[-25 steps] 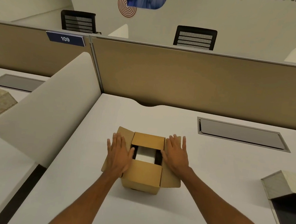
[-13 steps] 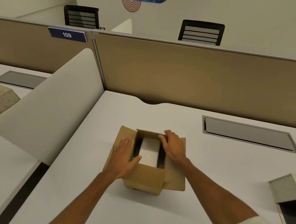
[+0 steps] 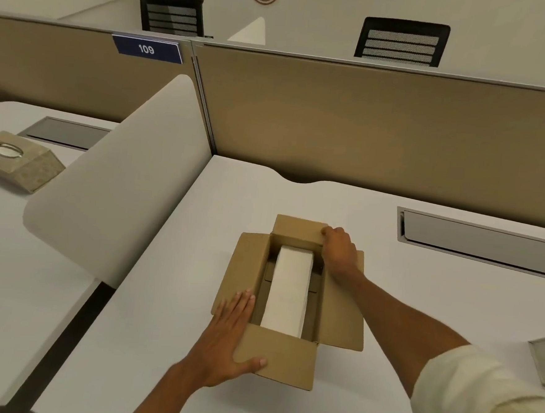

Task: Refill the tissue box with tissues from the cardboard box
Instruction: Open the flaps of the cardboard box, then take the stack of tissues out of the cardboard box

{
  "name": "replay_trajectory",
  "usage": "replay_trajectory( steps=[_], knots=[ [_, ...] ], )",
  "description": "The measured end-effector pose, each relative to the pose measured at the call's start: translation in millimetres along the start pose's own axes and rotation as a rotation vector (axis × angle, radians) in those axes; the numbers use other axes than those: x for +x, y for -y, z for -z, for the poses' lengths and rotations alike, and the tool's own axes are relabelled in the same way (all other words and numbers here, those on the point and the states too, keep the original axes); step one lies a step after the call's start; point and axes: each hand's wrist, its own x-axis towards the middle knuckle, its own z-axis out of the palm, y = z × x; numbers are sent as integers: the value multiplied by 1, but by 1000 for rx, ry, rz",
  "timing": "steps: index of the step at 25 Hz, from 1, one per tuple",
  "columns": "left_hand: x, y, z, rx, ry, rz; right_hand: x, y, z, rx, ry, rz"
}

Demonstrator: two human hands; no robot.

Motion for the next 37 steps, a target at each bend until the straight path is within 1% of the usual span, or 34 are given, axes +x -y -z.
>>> replay_trajectory(
  steps=[2,6,7,9,11,12,13,15,17,19,20,22,23,24,26,28,30,32,37],
  knots=[
    [-1,0,-2,-19,-8,-7,-1,-5,-8,-75,31,11],
    [-4,0,-3,-86,19,0,-2,-12,-14,-36,41,21],
    [-3,0,-3,-100,26,2,-4,-12,-15,1,25,21],
    [-3,-1,-2,-125,38,11,-10,-9,-15,191,-11,-23],
    [-3,-1,-1,-127,58,20,-19,-3,-14,377,-5,-71],
    [-3,0,-1,-122,66,25,-26,0,-14,407,7,-56],
    [-4,0,-2,-116,72,31,-36,3,-17,397,13,-22],
    [-4,0,-3,-101,76,47,-58,12,-24,303,0,50],
    [-3,-2,-5,-79,61,57,-75,22,-33,304,15,54],
    [-3,-4,-6,-50,38,63,-80,36,-38,388,100,-39],
    [-3,-5,-6,-40,31,70,-79,41,-38,443,160,-142],
    [-4,-5,-7,-39,20,81,-76,46,-39,578,276,-406],
    [-3,-6,-7,-41,17,77,-77,46,-40,636,316,-501],
    [-4,-7,-7,-41,16,71,-78,45,-42,662,342,-548],
    [-3,-8,-8,-35,3,65,-80,46,-46,642,345,-573],
    [-3,-8,-8,-22,-7,69,-80,51,-49,613,310,-600],
    [-3,-8,-9,-4,-4,73,-79,56,-52,635,277,-646],
    [-3,-8,-9,-10,-4,74,-77,56,-54,687,274,-686],
    [-3,-11,-8,4,-7,79,-71,45,-51,887,354,-819]
  ],
)
